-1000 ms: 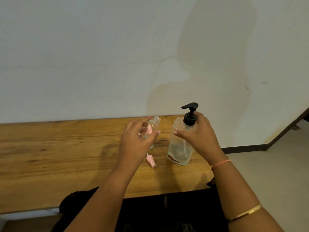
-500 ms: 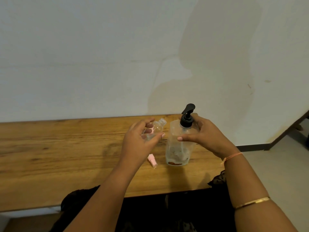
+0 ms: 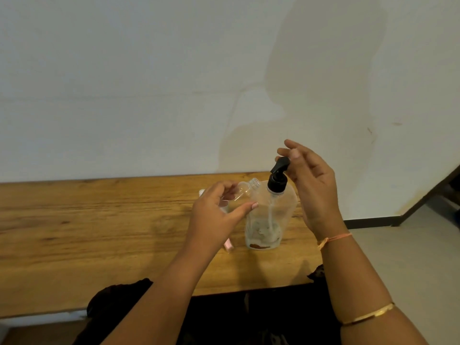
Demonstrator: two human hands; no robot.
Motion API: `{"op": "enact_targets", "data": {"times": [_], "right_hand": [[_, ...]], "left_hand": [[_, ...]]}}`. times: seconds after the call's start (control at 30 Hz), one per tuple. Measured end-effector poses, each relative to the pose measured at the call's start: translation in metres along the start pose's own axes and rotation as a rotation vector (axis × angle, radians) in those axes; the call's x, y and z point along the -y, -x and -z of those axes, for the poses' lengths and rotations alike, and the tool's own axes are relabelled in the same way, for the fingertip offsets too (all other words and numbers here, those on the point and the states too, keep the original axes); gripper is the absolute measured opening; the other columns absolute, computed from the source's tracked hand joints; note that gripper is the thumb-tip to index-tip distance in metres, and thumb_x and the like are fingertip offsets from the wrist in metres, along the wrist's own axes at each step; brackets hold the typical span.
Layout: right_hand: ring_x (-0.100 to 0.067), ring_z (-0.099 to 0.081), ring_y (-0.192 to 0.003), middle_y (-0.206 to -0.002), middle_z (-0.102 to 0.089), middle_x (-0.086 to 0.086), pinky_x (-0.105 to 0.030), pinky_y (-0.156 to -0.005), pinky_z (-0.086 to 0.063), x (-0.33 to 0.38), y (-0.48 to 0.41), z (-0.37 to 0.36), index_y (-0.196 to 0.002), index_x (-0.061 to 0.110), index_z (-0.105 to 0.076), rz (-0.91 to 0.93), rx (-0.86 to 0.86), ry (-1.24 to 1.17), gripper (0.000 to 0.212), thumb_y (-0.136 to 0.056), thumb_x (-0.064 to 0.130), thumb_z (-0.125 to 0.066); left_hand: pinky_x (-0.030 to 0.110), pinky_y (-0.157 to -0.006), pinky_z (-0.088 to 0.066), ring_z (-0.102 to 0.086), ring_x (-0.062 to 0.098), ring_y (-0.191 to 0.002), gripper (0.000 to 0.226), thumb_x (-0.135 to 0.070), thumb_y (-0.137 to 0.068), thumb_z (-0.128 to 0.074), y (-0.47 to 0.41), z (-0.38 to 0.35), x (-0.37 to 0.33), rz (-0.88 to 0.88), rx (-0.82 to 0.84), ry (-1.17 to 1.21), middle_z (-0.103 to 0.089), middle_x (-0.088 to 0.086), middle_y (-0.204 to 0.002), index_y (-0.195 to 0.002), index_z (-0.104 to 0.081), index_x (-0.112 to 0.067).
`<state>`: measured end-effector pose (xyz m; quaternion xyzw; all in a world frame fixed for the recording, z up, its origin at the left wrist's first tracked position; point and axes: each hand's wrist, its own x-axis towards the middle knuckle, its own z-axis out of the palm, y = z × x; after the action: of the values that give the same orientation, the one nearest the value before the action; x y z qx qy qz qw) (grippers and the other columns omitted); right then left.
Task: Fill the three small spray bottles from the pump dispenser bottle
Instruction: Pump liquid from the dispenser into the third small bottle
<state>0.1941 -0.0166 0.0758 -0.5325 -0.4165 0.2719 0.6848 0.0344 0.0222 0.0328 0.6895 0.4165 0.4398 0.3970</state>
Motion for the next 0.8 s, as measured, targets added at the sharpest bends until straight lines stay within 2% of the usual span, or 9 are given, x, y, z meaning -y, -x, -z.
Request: {"op": "enact_targets", "data": {"times": [0.1, 0.23, 0.27, 0.37, 0.47, 0.53, 0.67, 0.8], "right_hand": [[-0.013, -0.065, -0.100, -0.104, -0.069, 0.001, -0.026, -0.091, -0.051, 0.002, 0.002, -0.006, -0.108, 0.009, -0.066, 0.058, 0.039, 0.067, 0.021, -0.091, 0.012, -0.056], [-0.014, -0.066, -0.097, -0.099, -0.070, 0.000, -0.024, -0.089, -0.052, 0.000, 0.002, -0.004, -0.104, 0.009, -0.067, 0.062, 0.023, 0.053, 0.018, -0.088, 0.010, -0.059], [-0.015, -0.066, -0.097, -0.098, -0.070, -0.001, -0.024, -0.089, -0.052, 0.000, 0.003, -0.005, -0.104, 0.010, -0.068, 0.065, 0.017, 0.047, 0.018, -0.088, 0.010, -0.059], [-0.015, -0.067, -0.094, -0.092, -0.072, 0.001, -0.022, -0.084, -0.053, -0.003, 0.005, -0.008, -0.099, 0.010, -0.069, 0.089, -0.007, 0.029, 0.016, -0.086, 0.008, -0.062], [-0.012, -0.068, -0.091, -0.086, -0.072, 0.008, -0.021, -0.080, -0.052, -0.005, 0.006, -0.008, -0.089, 0.017, -0.071, 0.127, -0.027, 0.027, 0.012, -0.084, 0.008, -0.064], [-0.011, -0.067, -0.091, -0.089, -0.071, 0.003, -0.022, -0.081, -0.053, -0.006, 0.007, -0.008, -0.088, 0.019, -0.070, 0.153, -0.038, 0.052, 0.012, -0.083, 0.010, -0.065], [-0.003, -0.065, -0.090, -0.092, -0.068, 0.003, -0.015, -0.079, -0.050, -0.007, 0.008, -0.011, -0.090, 0.018, -0.069, 0.257, -0.072, 0.178, 0.011, -0.084, 0.010, -0.065], [0.001, -0.063, -0.095, -0.095, -0.065, 0.009, -0.013, -0.083, -0.049, -0.008, 0.009, -0.012, -0.093, 0.019, -0.067, 0.310, -0.084, 0.239, 0.014, -0.085, 0.008, -0.064]], "left_hand": [[0.017, -0.076, -0.049, -0.057, -0.003, -0.091, 0.038, -0.033, -0.068, -0.080, -0.001, -0.004, -0.001, 0.038, 0.021, 0.040, -0.063, -0.019, -0.097, -0.102, -0.063, -0.029], [0.024, -0.079, -0.053, -0.059, 0.003, -0.097, 0.035, -0.034, -0.068, -0.080, -0.003, -0.009, 0.000, 0.092, 0.096, 0.094, -0.062, -0.020, -0.107, -0.096, -0.058, -0.032], [0.023, -0.081, -0.053, -0.060, 0.005, -0.100, 0.036, -0.034, -0.068, -0.080, -0.003, -0.011, 0.001, 0.098, 0.115, 0.105, -0.062, -0.019, -0.110, -0.096, -0.058, -0.033], [0.010, -0.076, -0.048, -0.057, -0.003, -0.103, 0.035, -0.033, -0.068, -0.080, -0.002, -0.015, 0.000, 0.105, 0.153, 0.115, -0.063, -0.018, -0.109, -0.093, -0.055, -0.036], [0.004, -0.074, -0.045, -0.056, -0.007, -0.102, 0.035, -0.032, -0.069, -0.080, -0.002, -0.016, 0.000, 0.107, 0.135, 0.129, -0.064, -0.018, -0.108, -0.094, -0.055, -0.035], [0.009, -0.076, -0.048, -0.059, -0.005, -0.100, 0.034, -0.031, -0.069, -0.080, -0.003, -0.015, -0.001, 0.105, 0.114, 0.137, -0.066, -0.019, -0.103, -0.094, -0.056, -0.033], [0.010, -0.069, -0.047, -0.058, -0.012, -0.080, 0.034, -0.031, -0.067, -0.081, -0.003, -0.015, -0.006, 0.080, 0.038, 0.161, -0.066, -0.019, -0.092, -0.092, -0.058, -0.034], [0.022, -0.080, -0.052, -0.062, -0.003, -0.092, 0.036, -0.039, -0.061, -0.081, -0.004, -0.012, -0.009, 0.030, -0.023, 0.177, -0.067, -0.017, -0.096, -0.090, -0.060, -0.038]]}}
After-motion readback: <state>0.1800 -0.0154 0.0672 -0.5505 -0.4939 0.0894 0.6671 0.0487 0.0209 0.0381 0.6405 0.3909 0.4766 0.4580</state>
